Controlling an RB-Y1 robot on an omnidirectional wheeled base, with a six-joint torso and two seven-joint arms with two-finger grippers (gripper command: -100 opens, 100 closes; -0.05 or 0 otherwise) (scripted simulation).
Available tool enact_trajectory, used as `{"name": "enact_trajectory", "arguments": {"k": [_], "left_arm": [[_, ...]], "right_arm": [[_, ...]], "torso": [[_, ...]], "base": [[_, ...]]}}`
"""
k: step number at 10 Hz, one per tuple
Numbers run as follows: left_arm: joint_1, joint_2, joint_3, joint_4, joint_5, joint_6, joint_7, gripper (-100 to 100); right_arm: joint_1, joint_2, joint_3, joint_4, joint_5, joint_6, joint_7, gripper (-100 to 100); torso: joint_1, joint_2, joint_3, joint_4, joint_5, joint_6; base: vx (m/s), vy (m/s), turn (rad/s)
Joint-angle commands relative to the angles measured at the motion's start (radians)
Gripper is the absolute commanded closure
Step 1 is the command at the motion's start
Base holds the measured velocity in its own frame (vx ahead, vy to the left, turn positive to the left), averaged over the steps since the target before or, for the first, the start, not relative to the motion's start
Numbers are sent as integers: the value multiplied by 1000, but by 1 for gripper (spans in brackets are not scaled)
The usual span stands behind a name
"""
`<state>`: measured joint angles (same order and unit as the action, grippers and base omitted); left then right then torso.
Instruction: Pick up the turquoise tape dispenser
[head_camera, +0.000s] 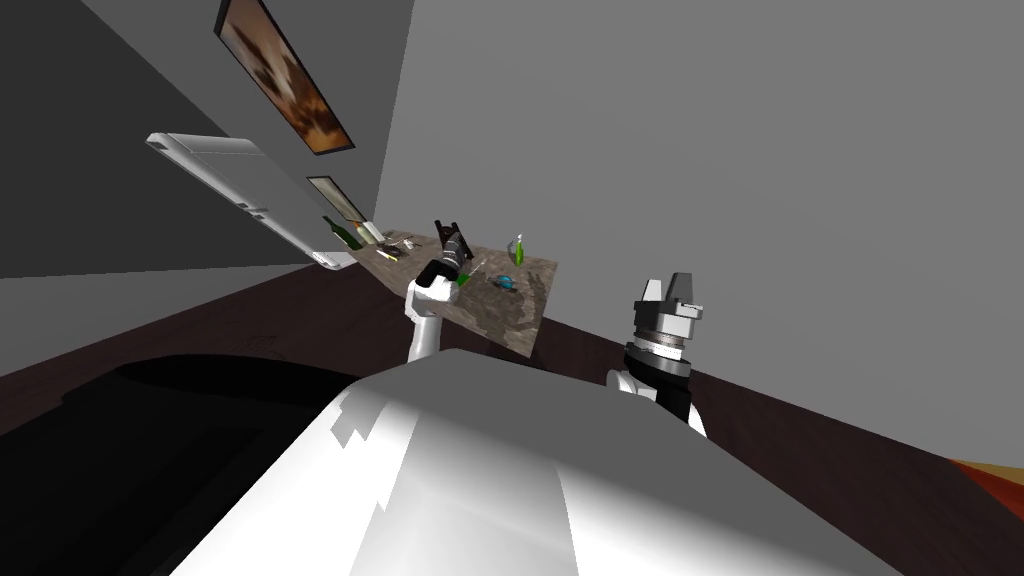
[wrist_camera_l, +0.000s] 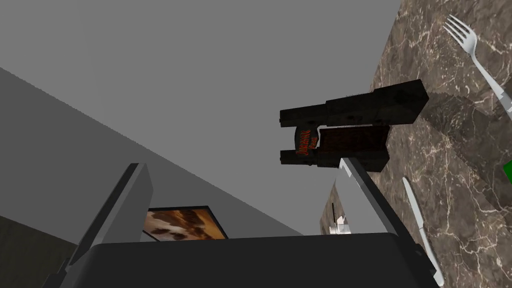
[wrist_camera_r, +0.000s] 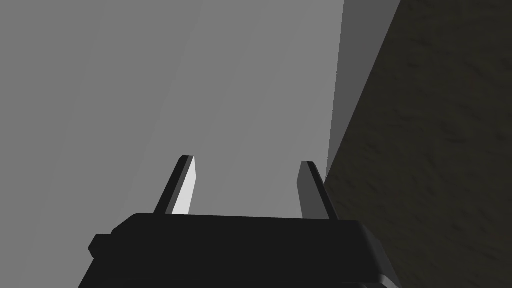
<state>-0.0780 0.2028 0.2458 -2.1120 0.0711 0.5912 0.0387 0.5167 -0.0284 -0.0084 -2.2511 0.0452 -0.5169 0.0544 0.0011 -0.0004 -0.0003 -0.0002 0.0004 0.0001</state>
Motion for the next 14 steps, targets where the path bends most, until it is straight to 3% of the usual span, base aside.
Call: {"name": "enact_trajectory", "arguments": {"k": [1, 2, 3, 5, 6, 8, 9, 14], "left_arm": [[-14, 0, 6, 7, 2, 50, 4, -100], [-14, 0, 6, 7, 2, 71, 4, -100], [-44, 0, 19, 27, 8, 103, 10, -100], [-44, 0, 19, 27, 8, 151, 10, -100], [-72, 1, 30, 48, 13, 181, 16, -100], [-72, 1, 30, 48, 13, 229, 16, -100], [-99, 2, 40, 69, 17, 263, 22, -100], [-123, 2, 49, 91, 20, 379, 27, -100]], "right_arm": [[0, 0, 0, 0, 0, 0, 0, 0], [0, 0, 0, 0, 0, 0, 0, 0], [0, 0, 0, 0, 0, 0, 0, 0], [0, 0, 0, 0, 0, 0, 0, 0], [0, 0, 0, 0, 0, 0, 0, 0], [0, 0, 0, 0, 0, 0, 0, 0], [0, 0, 0, 0, 0, 0, 0, 0], [0, 0, 0, 0, 0, 0, 0, 0]], "torso": [[0, 0, 0, 0, 0, 0], [0, 0, 0, 0, 0, 0], [0, 0, 0, 0, 0, -1], [0, 0, 0, 0, 0, 0], [-1, 0, 0, 0, 0, -1], [0, 0, 0, 0, 0, -1], [0, 0, 0, 0, 0, -1], [0, 0, 0, 0, 0, -1]], "base": [[3, 27, -63], [2, 13, -5], [2, 20, -105], [2, 19, -31], [3, 20, -132], [3, 19, -27], [4, 19, -124], [5, 17, -56]]}}
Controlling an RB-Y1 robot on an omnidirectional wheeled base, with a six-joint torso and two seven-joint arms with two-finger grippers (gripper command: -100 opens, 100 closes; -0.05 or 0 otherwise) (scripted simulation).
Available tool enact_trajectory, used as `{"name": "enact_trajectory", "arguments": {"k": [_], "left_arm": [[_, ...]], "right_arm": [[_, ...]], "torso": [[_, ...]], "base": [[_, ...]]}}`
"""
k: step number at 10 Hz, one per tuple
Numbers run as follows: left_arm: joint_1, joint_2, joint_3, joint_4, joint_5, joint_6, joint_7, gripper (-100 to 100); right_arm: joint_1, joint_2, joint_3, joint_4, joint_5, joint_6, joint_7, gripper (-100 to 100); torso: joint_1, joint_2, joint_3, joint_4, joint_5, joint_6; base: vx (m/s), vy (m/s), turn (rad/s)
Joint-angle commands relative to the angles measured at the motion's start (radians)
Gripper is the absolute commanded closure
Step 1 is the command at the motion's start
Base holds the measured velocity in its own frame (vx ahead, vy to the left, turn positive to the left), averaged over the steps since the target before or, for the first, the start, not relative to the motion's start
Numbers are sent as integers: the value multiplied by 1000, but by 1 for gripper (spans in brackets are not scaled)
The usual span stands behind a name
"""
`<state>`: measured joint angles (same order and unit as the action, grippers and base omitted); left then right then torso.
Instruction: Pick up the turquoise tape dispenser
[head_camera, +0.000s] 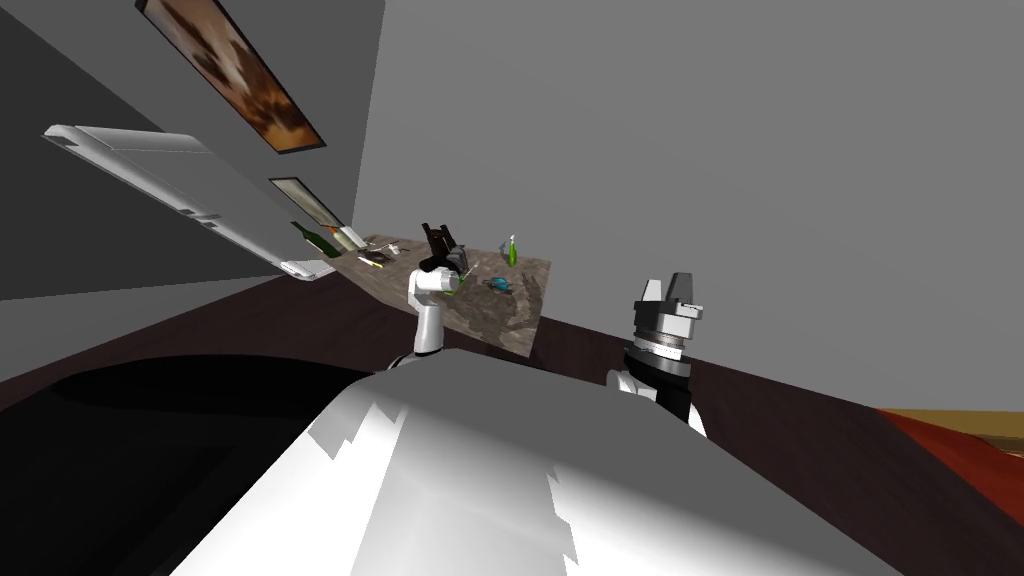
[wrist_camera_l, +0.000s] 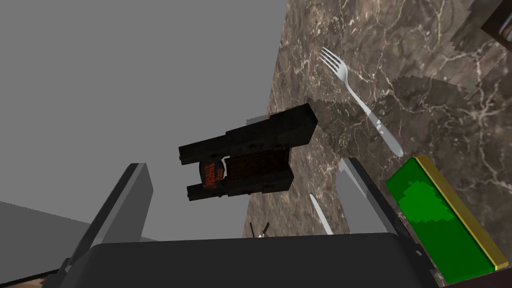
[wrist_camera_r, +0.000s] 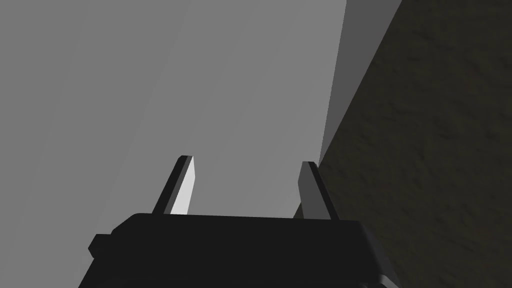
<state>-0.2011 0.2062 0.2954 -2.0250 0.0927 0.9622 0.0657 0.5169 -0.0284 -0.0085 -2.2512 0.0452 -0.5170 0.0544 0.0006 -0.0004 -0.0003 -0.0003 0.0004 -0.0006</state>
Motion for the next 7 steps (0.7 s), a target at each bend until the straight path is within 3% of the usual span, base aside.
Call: {"name": "enact_trajectory", "arguments": {"k": [1, 7], "left_arm": [[-23, -1, 7, 27, 1, 50, 5, -100], [-63, 0, 18, 72, 4, 212, 13, -100]], "right_arm": [[0, 0, 0, 0, 0, 0, 0, 0], [0, 0, 0, 0, 0, 0, 0, 0]], "torso": [[0, 0, 0, 0, 0, 0], [0, 0, 0, 0, 0, 1]], "base": [[4, 18, -144], [7, 18, -94]]}}
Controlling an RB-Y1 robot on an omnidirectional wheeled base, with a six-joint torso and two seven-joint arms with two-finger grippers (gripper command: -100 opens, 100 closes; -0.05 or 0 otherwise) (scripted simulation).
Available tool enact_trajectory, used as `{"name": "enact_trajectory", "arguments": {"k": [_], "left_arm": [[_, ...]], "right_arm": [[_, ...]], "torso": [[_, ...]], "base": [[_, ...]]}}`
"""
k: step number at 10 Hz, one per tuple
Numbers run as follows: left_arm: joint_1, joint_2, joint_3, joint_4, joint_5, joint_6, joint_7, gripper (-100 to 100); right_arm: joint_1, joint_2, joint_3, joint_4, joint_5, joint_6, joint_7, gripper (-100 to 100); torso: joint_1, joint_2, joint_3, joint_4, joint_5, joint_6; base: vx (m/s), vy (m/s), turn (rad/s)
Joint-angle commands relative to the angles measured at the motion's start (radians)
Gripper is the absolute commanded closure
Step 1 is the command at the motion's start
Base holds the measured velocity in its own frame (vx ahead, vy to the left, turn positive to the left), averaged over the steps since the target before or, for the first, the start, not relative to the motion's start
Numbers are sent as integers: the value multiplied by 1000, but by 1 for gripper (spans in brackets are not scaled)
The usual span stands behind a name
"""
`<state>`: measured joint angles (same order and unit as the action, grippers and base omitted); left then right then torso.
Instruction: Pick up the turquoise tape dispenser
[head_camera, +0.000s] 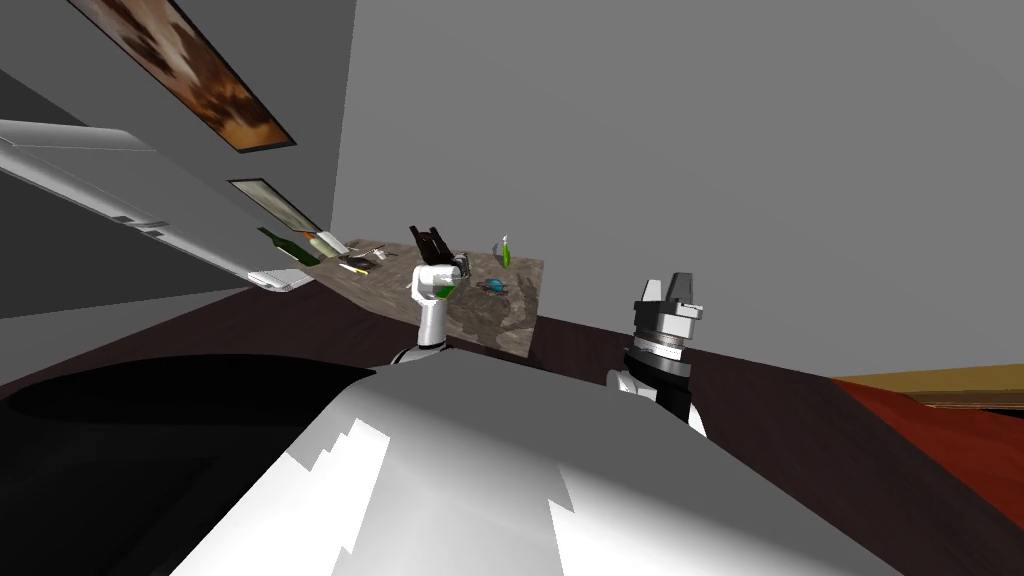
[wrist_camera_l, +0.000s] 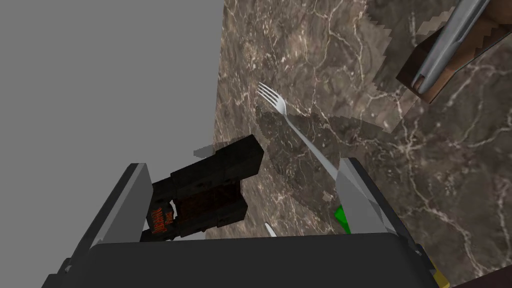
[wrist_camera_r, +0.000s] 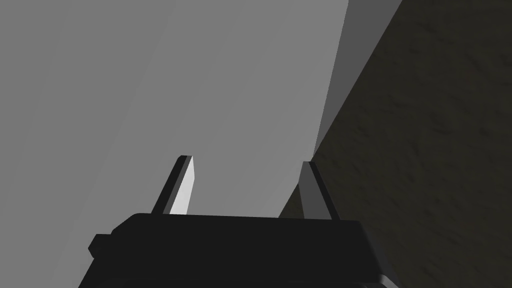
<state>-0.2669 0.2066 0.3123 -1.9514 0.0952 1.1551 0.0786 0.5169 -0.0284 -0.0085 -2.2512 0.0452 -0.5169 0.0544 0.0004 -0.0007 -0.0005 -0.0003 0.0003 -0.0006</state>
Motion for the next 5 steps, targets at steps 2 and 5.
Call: {"name": "enact_trajectory", "arguments": {"k": [2, 5], "left_arm": [[-15, 0, 5, 22, 2, 78, 4, -100], [-31, 1, 8, 44, 2, 141, 7, -100]], "right_arm": [[0, 0, 0, 0, 0, 0, 0, 0], [0, 0, 0, 0, 0, 0, 0, 0]], "torso": [[0, 0, 0, 0, 0, 0], [0, 0, 0, 0, 0, 0]], "base": [[12, 21, -117], [8, 15, -77]]}}
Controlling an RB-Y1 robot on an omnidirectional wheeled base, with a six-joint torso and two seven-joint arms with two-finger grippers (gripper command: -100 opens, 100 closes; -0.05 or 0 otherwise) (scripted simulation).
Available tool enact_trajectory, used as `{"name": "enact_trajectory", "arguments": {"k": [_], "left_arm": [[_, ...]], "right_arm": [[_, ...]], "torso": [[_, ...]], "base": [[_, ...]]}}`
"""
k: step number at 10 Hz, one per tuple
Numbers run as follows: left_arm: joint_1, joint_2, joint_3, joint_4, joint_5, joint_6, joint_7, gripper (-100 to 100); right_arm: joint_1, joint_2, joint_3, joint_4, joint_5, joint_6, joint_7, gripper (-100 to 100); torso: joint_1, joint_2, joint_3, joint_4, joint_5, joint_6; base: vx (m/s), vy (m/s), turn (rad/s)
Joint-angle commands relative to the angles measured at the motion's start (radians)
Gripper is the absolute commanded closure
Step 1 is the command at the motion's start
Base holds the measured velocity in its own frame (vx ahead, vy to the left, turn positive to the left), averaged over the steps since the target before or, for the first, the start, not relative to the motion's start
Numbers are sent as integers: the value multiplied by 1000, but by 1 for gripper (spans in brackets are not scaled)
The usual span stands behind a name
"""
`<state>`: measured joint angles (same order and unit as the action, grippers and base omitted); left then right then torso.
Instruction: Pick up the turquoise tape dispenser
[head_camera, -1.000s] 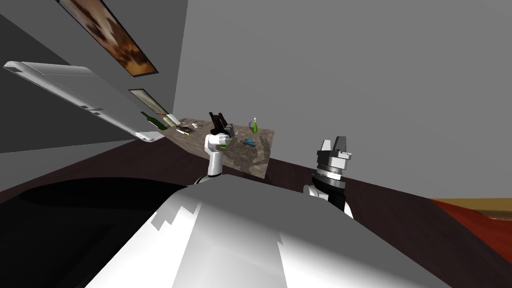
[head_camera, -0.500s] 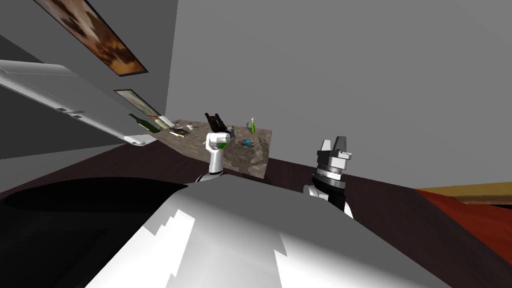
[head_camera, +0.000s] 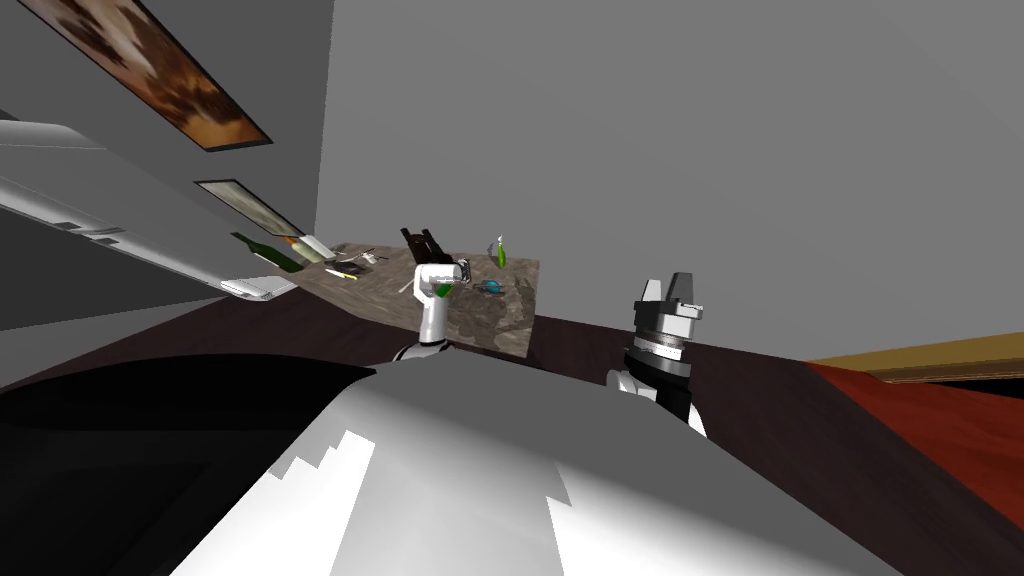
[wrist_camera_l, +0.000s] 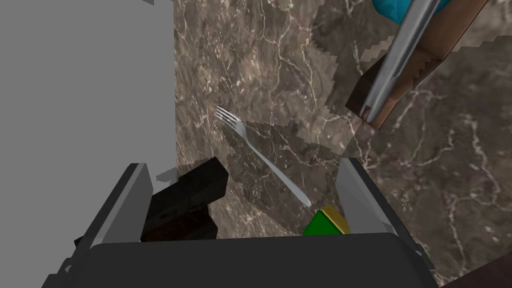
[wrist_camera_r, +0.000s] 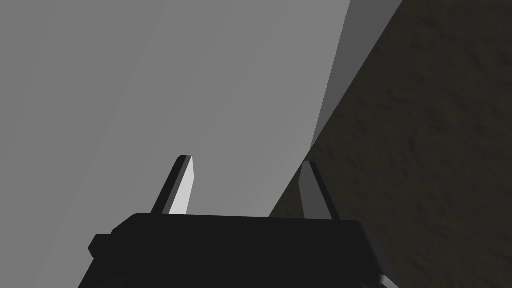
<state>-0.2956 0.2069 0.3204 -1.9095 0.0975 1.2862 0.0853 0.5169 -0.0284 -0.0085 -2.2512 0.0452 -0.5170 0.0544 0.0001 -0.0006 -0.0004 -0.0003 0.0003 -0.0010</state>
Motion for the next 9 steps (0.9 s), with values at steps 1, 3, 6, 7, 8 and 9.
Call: {"name": "enact_trajectory", "arguments": {"k": [1, 3, 6, 7, 8, 9], "left_arm": [[-16, 2, 2, 24, -1, 50, 3, -100], [-29, 3, 4, 45, -2, 101, 5, -100], [-40, 4, 5, 65, -3, 165, 7, -100], [-49, 5, 5, 84, -4, 200, 9, -100], [-57, 7, 5, 102, -6, 231, 10, -100], [-57, 7, 5, 102, -6, 248, 10, -100]], "right_arm": [[0, 0, 0, 0, 0, 0, 0, 0], [0, 0, 0, 0, 0, 0, 0, 0], [0, 0, 0, 0, 0, 0, 0, 0], [0, 0, 0, 0, 0, 0, 0, 0], [0, 0, 0, 0, 0, 0, 0, 0], [0, 0, 0, 0, 0, 0, 0, 0]], "torso": [[0, 0, 0, 0, 0, 0], [0, 0, 0, 0, 0, 0], [0, -1, 0, 0, 0, 1], [0, 0, 0, 0, 0, 0], [0, 0, 0, 0, 0, 1], [0, -1, 0, 0, 0, 1]], "base": [[8, 9, -163], [10, 17, -117], [11, 15, -97], [9, 15, -159], [14, 19, -235], [10, 16, -73]]}}
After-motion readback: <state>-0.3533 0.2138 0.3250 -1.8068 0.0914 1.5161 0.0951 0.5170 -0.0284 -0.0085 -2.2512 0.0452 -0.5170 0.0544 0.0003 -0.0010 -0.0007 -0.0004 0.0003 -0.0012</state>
